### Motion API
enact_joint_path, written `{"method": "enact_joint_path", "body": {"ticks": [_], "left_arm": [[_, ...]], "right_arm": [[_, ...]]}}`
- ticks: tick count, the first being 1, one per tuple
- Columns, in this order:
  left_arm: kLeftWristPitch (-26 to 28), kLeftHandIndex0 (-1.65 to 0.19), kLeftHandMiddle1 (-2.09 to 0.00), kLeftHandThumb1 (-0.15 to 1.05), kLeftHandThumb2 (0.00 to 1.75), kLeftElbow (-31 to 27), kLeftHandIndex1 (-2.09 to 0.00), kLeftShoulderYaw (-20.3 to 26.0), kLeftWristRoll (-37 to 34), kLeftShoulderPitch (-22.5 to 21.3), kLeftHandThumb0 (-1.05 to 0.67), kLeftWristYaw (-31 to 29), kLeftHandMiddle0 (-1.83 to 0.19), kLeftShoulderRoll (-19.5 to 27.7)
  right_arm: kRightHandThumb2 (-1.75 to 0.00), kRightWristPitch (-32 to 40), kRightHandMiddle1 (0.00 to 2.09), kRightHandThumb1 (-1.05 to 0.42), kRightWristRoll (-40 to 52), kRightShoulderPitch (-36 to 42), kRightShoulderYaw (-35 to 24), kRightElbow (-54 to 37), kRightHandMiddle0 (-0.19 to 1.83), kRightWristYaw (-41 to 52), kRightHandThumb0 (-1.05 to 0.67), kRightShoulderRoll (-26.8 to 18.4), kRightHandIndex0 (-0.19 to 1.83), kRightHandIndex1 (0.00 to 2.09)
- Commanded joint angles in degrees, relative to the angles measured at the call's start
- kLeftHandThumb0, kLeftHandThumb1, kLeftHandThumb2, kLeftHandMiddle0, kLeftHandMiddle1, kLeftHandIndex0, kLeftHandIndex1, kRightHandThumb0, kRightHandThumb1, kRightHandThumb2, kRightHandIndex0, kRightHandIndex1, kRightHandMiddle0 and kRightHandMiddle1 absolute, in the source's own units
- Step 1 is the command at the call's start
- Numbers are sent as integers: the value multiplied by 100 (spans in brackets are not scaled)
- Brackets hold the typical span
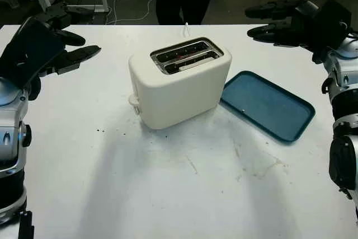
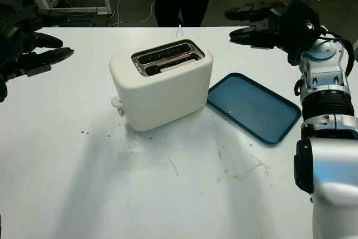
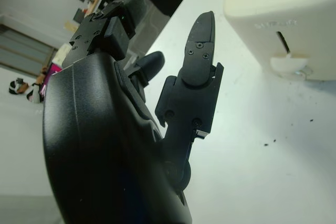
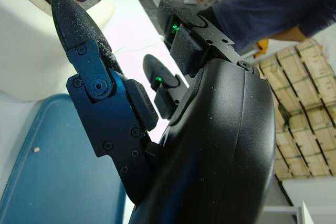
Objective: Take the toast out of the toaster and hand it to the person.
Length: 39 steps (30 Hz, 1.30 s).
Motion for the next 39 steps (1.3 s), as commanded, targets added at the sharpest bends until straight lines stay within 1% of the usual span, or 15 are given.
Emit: {"method": "enact_joint_path", "body": {"ticks": [1,9,14,17,21,26,29,32,34,39], "left_arm": [[80,-20,-125,92,10,-118,-63,-35,-17,70,-32,58,0,-47],[62,-19,-127,92,10,-64,-66,-116,-45,53,-35,77,-1,-146],[-12,-18,-130,92,12,-63,-69,-126,-13,73,-33,78,0,-157],[22,-17,-131,92,12,-90,-70,-144,28,41,-33,69,0,-100],[69,-16,-130,91,11,-54,-72,-187,38,-91,-31,-4,0,3],[170,-17,-131,89,10,92,-75,-305,-4,-318,-31,-119,0,131],[220,-17,-132,89,9,114,-76,-406,19,-398,-33,-186,-1,208],[265,-17,-133,88,9,123,-78,-448,-2,-466,-27,-200,-2,182],[273,-16,-134,89,9,125,-79,-473,-6,-482,-24,-193,-3,165],[205,-16,-136,89,9,153,-81,-500,-4,-441,-24,-179,-5,148]], "right_arm": [[0,-52,1,-74,-44,-110,38,26,70,-62,-82,59,70,18],[-1,-8,0,-77,-80,-72,210,-34,66,161,-76,38,65,19],[-1,-84,1,-78,-121,-67,283,37,68,168,-86,72,64,25],[0,31,1,-78,-67,-67,260,66,67,189,-90,77,62,28],[0,209,0,-76,24,-15,169,20,67,164,-90,77,59,30],[0,176,0,-77,-57,36,180,-32,67,99,-86,40,54,41],[0,144,0,-77,-112,36,212,-49,67,83,-85,17,53,44],[0,133,0,-78,-126,19,221,-51,66,82,-84,19,51,46],[0,130,0,-77,-102,0,213,-27,66,123,-83,24,50,47],[0,-11,0,-78,-173,-18,273,38,66,118,-86,16,47,53]]}}
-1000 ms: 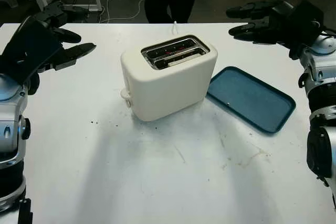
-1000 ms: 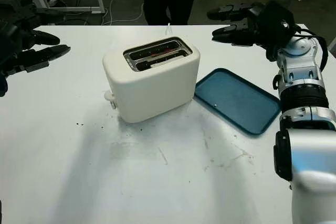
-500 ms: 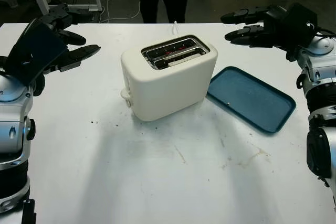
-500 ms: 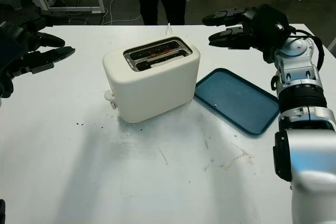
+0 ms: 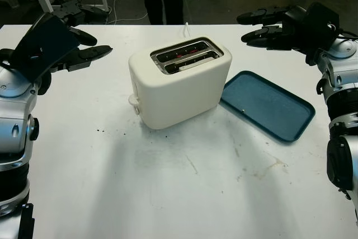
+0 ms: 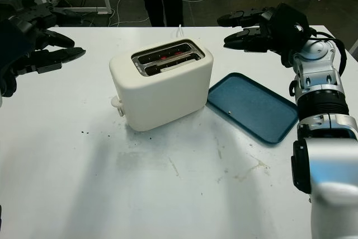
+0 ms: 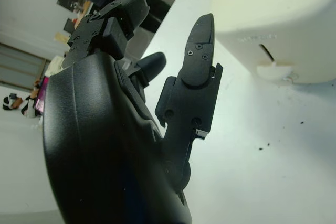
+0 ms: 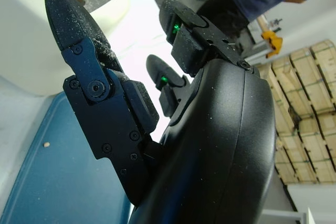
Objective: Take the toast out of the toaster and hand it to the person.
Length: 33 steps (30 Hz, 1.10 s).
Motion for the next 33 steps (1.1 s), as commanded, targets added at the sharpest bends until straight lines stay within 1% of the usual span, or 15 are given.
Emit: {"method": "enact_joint_path", "body": {"ticks": [1,5,9,16,20,22,26,28,33], "left_arm": [[5,-15,-137,89,10,30,-81,-25,-21,-58,-24,-16,-5,16],[17,-14,-138,89,10,20,-82,-91,3,-40,-26,-61,-5,68],[-4,-13,-135,89,10,13,-82,-153,48,-20,-27,-88,-4,124],[-33,-14,-135,90,10,19,-83,-153,44,-5,-26,-94,-5,139],[-11,-13,-135,90,10,21,-83,-120,19,10,-26,-101,-5,125],[5,-13,-135,89,10,24,-83,-81,-18,20,-27,-103,-4,101],[-34,-13,-140,89,10,48,-87,4,-108,24,-24,-160,-4,94],[-135,-12,-143,89,11,96,-91,11,-111,25,-25,-229,-4,140],[-168,-11,-144,87,13,149,-95,23,-145,17,-26,-356,-2,248]], "right_arm": [[0,-91,0,-78,-60,-29,21,38,66,-9,-86,-10,47,54],[0,9,1,-77,0,-66,-12,62,67,35,-85,20,46,56],[0,-95,1,-78,-105,-83,71,77,67,-14,-85,18,46,58],[0,-144,1,-79,-342,-109,249,78,68,-69,-91,16,49,59],[0,-141,2,-79,-418,-105,297,25,70,-57,-90,31,52,60],[0,-125,2,-77,-378,-101,283,10,70,-1,-86,51,52,58],[0,-180,1,-78,-384,-90,307,9,69,88,-85,38,52,55],[0,-146,1,-77,-340,-114,285,57,69,198,-85,42,52,52],[0,-211,1,-75,-293,-188,261,215,69,498,-81,45,53,50]]}}
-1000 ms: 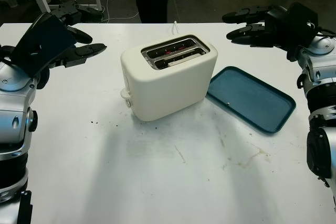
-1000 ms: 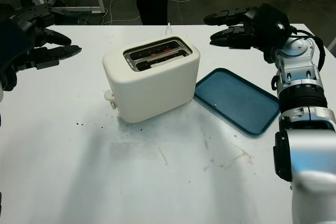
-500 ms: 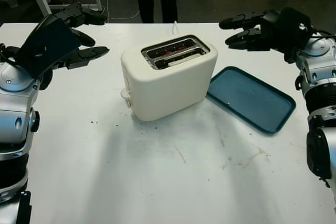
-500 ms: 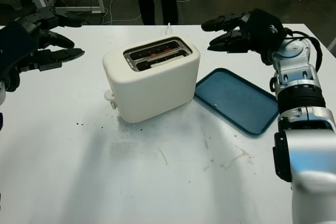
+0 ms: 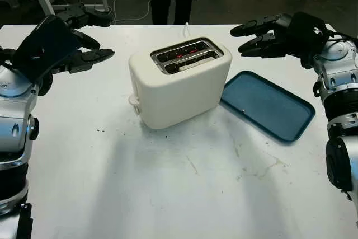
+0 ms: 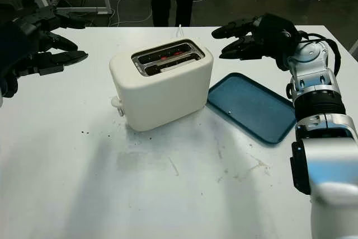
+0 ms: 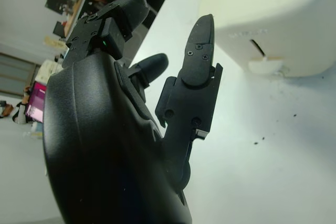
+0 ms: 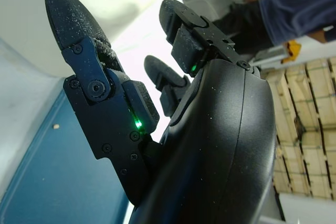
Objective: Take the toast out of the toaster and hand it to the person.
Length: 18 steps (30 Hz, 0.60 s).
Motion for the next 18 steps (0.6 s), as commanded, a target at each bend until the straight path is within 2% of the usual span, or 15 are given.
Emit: {"method": "enact_joint_path", "body": {"ticks": [1,7,18], "left_arm": [[-119,-11,-144,87,13,61,-96,42,-58,6,-26,-95,-3,110],[-15,-10,-143,84,14,66,-98,45,-170,-40,-32,-343,-1,276],[24,-8,-139,81,14,71,-97,32,-236,-54,-33,-434,-2,375]], "right_arm": [[0,-89,1,-74,78,-176,-26,109,70,134,-81,43,54,50],[0,6,2,-73,68,-253,-25,143,72,298,-82,50,55,49],[-1,-424,2,-76,83,-283,-82,296,73,550,-84,-53,57,53]]}}
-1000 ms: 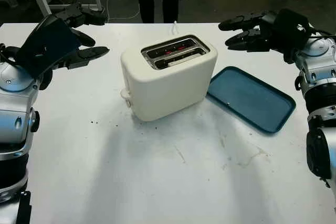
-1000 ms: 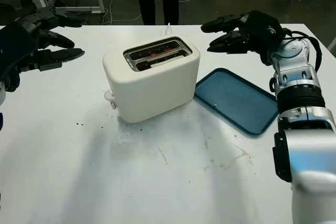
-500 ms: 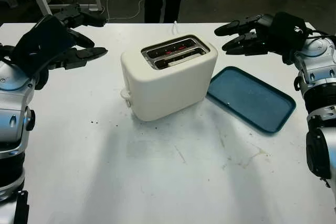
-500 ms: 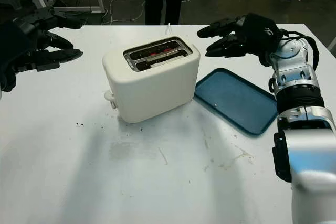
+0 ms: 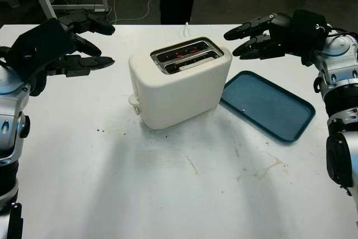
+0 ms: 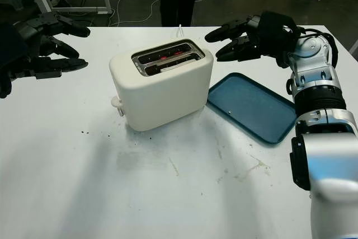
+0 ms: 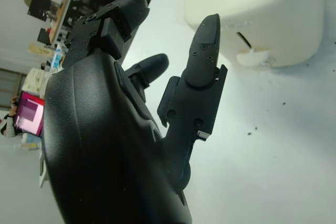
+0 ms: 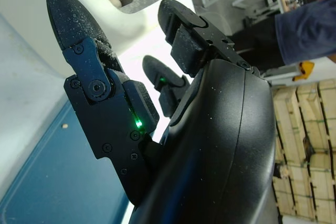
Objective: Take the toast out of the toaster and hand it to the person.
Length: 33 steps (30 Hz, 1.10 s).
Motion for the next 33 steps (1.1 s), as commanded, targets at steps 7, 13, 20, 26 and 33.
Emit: {"method": "enact_joint_path", "body": {"ticks": [7,13,20,26,33], "left_arm": [[-54,-9,-139,82,15,-12,-97,-25,61,-20,-34,58,-4,91],[-109,-8,-141,83,16,-2,-98,-42,96,-1,-36,126,-4,70],[-87,-6,-143,82,17,29,-99,-47,64,-20,-35,153,-2,63],[-10,-6,-144,81,18,26,-101,-70,46,-75,-33,172,-2,26],[7,-5,-143,81,20,17,-100,-140,75,-127,-31,182,-1,62]], "right_arm": [[-1,-84,0,-77,51,-102,-113,11,70,-16,-86,-88,53,52],[0,58,0,-76,27,-123,-112,-60,69,-86,-85,-109,54,51],[0,22,0,-77,15,-214,-88,-7,69,-14,-84,-141,51,53],[-1,-165,0,-79,-62,-261,-16,-2,69,-12,-85,-191,50,55],[0,-110,0,-79,-4,-278,0,-7,68,45,-84,-152,49,57]]}}
